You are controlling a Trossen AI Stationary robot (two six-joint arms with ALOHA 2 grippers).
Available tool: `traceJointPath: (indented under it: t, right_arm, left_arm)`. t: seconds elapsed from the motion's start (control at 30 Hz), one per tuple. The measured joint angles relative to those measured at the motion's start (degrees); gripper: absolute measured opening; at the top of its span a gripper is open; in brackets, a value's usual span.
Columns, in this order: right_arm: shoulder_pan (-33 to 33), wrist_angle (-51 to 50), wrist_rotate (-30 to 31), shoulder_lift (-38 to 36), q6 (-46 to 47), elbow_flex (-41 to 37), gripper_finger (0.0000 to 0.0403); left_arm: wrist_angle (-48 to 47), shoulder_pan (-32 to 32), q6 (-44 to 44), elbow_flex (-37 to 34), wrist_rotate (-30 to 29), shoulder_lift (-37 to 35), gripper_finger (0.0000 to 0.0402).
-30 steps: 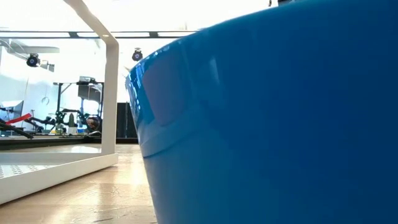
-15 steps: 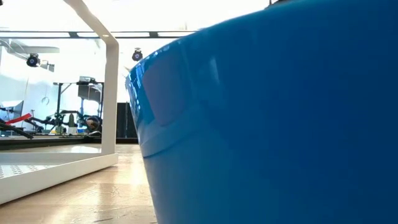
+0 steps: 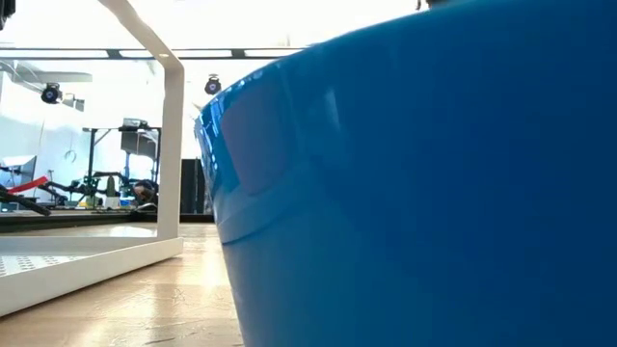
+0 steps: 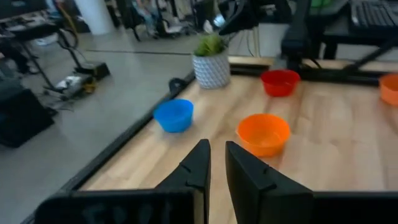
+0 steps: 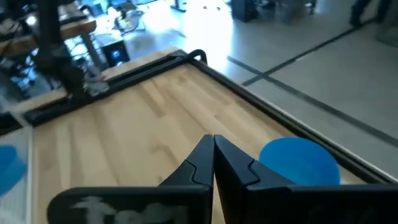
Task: Pick & Place Mini bowls
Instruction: Stack the top blue bowl on top of the blue bowl on the shelf
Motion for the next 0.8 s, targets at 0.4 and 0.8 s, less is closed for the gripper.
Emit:
traceJointPath:
  t: [0.4,0.8]
  right_arm:
    - [-10.8,-16.8,0.1,15.9,0.8,15.2,0.0008]
    - [-14.3,-27.0,0.1,31.9,-6.8,32.2,0.0008]
  left_arm:
    - [-0.3,1.7,6.3,-1.5,-10.7,0.6,0.0043]
    - [-0.2,9.7,5.4,-3.1,-12.6,-0.2,0.0043]
